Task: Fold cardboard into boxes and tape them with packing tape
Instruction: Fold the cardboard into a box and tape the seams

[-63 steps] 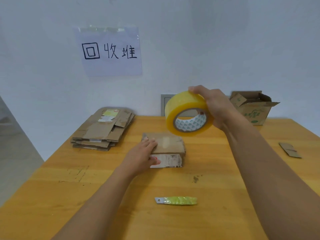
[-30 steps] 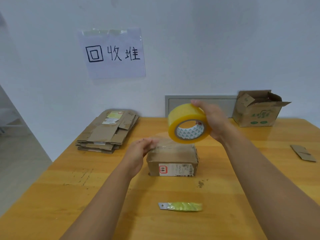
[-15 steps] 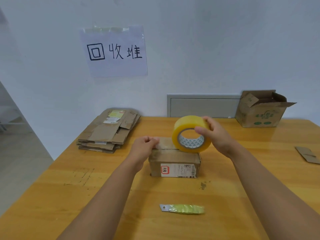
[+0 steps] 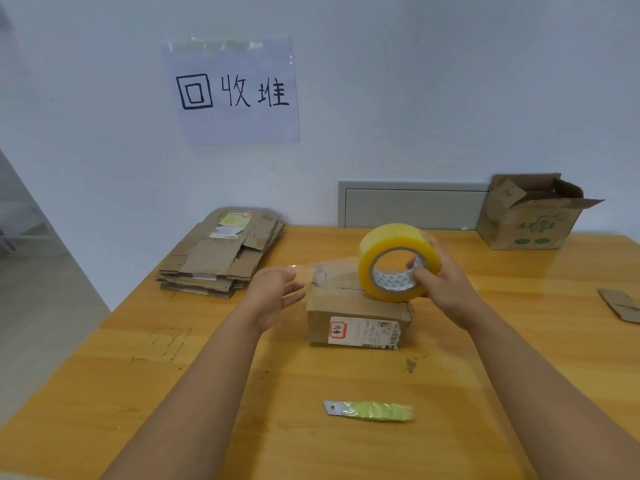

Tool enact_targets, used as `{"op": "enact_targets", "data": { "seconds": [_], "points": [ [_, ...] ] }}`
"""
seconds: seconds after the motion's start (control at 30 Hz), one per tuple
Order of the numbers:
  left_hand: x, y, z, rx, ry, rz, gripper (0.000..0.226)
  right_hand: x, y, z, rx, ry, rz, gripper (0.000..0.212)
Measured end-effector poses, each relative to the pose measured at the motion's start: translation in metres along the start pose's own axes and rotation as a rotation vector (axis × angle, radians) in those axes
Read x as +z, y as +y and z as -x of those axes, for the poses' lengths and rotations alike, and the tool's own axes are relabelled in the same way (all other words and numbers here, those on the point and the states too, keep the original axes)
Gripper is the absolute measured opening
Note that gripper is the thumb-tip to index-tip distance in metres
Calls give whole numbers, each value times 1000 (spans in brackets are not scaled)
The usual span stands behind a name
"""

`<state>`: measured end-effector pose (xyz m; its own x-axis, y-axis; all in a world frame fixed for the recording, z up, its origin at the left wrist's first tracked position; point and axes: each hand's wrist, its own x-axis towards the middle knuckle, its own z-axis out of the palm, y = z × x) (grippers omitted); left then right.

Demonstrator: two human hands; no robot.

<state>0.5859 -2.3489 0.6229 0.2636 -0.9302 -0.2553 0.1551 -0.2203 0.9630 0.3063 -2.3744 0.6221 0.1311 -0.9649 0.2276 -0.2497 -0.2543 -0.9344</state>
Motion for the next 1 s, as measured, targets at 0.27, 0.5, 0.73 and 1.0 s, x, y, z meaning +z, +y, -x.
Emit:
{"op": "enact_targets", "data": {
  "seconds": [0.27, 0.5, 0.73, 1.0],
  "points": [
    [-16, -7, 1, -65, -54, -17, 17, 6, 3, 4, -9, 2, 20, 71],
    [-13, -17, 1, -45, -94, -74, 14, 11, 6, 5, 30, 74, -68, 71],
    [-11, -22, -4, -43, -93, -146, 14, 13, 4, 6, 29, 84, -54, 72],
    [-2, -28, 5, -115, -72, -278, 21, 16, 4, 6, 26, 91, -34, 74]
  ]
}}
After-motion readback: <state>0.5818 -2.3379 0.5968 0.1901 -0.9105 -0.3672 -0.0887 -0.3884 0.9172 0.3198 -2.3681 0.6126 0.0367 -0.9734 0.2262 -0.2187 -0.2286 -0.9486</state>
